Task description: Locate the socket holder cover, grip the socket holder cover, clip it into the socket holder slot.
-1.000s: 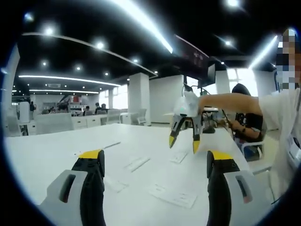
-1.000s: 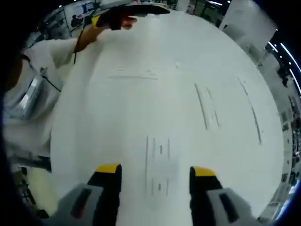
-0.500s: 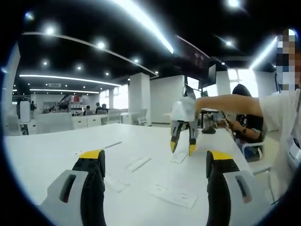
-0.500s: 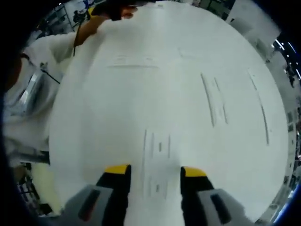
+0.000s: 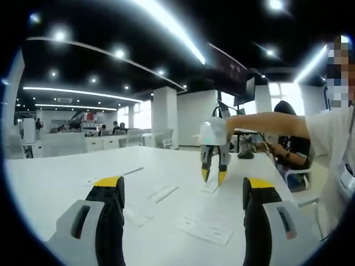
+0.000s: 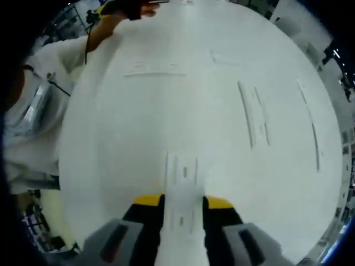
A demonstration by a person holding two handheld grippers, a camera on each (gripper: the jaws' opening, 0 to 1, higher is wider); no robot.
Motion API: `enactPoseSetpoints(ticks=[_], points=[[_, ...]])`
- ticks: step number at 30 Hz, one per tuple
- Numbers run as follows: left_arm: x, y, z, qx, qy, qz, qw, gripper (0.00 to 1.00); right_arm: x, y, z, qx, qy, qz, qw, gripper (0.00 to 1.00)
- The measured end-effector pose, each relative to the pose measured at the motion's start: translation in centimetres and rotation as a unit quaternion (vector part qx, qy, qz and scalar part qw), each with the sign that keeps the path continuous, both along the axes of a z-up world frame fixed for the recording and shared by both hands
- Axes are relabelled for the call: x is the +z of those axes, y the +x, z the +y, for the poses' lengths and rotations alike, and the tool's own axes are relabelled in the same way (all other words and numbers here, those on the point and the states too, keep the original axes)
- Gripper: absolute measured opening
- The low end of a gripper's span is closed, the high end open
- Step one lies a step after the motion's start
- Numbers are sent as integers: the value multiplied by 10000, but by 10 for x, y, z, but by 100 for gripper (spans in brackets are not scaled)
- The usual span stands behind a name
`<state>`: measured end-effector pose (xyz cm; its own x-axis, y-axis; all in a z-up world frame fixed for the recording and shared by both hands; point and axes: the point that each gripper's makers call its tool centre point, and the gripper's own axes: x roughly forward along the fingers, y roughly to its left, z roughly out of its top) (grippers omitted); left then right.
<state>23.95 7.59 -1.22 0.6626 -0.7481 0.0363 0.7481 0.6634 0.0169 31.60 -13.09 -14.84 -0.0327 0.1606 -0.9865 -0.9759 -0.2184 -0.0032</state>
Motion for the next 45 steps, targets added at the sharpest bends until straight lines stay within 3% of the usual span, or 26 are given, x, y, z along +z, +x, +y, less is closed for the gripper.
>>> enactPoseSetpoints(ticks=[24,37,45], points=[[-1,-3,-2,5,55,-38,10000,86,2,-3,-3,105,-225,-89,9997,27],[-2,1,2,46,27,9,10000,85,7,21,-3,45,-365,-288,9989,27],[0,2,6,102,0,-17,9999,85,14,52,-4,55,-491,-377,9981,27]])
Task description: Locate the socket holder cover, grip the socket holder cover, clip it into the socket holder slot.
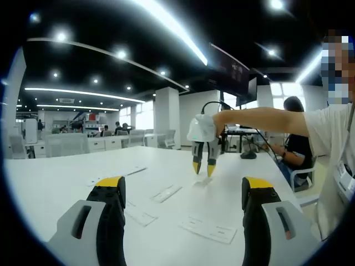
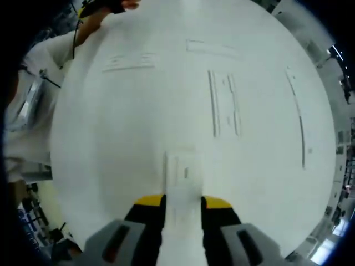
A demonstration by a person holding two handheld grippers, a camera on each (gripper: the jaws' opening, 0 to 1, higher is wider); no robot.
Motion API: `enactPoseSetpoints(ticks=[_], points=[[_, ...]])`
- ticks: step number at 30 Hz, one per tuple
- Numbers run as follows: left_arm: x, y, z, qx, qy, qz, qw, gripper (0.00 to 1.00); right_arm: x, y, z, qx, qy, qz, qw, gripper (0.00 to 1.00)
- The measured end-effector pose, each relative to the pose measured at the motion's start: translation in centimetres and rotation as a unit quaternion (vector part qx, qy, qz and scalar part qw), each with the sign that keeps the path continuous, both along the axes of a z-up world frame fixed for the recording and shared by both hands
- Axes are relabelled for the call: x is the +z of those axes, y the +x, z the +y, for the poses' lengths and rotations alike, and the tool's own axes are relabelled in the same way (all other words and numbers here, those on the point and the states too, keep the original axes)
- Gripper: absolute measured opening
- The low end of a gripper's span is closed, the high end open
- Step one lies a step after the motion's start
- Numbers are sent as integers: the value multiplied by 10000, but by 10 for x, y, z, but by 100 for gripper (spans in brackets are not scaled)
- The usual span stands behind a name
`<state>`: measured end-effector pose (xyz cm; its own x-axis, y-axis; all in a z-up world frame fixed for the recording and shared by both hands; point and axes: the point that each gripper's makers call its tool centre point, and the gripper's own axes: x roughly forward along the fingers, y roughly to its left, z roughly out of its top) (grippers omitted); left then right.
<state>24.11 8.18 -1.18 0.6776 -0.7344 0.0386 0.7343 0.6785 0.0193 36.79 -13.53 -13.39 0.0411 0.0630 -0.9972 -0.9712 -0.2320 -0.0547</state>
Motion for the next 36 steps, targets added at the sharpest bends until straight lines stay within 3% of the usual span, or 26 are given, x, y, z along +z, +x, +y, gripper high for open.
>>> enactPoseSetpoints(ticks=[16,36], points=[[-3,3,4,31,26,69,10000,84,0,40,1,-31,-143,-66,9999,27],[1,-1,6,50,-65,47,10000,84,-1,56,4,18,-301,-134,9995,27]])
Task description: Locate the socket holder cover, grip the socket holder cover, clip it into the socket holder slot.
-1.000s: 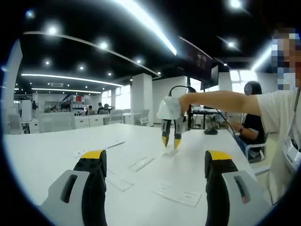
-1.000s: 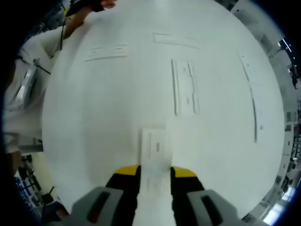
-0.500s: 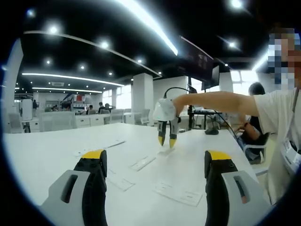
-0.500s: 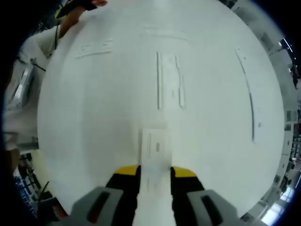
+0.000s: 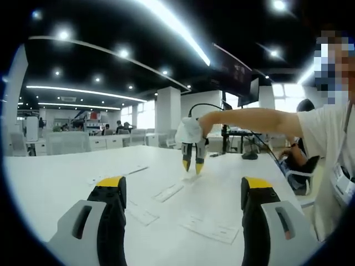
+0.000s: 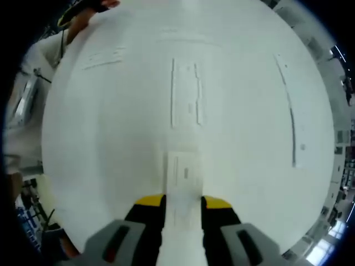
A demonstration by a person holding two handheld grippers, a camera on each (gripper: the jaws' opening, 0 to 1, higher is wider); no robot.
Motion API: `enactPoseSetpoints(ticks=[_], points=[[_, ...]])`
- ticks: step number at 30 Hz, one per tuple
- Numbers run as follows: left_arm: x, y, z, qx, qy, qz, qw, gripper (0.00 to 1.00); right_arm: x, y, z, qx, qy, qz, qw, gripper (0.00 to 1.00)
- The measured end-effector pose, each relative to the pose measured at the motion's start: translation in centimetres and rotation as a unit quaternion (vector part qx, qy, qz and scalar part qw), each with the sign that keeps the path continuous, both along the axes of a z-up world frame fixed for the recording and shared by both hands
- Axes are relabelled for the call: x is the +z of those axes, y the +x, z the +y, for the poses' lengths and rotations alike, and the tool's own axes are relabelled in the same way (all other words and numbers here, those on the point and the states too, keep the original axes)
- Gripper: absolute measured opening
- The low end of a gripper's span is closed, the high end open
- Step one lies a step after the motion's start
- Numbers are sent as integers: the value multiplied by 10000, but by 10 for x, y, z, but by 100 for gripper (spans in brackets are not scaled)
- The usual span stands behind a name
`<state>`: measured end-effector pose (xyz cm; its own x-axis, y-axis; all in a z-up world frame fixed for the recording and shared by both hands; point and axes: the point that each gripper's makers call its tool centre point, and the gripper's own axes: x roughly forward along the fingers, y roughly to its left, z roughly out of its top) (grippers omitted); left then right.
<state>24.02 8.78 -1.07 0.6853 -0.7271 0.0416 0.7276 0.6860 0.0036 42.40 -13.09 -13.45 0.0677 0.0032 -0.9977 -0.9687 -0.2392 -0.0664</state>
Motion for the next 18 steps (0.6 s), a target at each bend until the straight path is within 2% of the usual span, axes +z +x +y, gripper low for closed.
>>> enactPoseSetpoints(ticks=[3,5,8,18], points=[[2,1,2,78,-55,-12,10000,83,-1,1,1,17,-6,-10,10000,27],[-4,0,2,53,-109,121,9999,83,-1,1,4,23,23,-8,10000,27],[-18,1,3,84,83,220,9997,83,-2,0,7,33,46,-14,10000,27],[-10,1,9,142,-19,101,9998,83,-11,-13,11,63,-41,-10,10000,27]])
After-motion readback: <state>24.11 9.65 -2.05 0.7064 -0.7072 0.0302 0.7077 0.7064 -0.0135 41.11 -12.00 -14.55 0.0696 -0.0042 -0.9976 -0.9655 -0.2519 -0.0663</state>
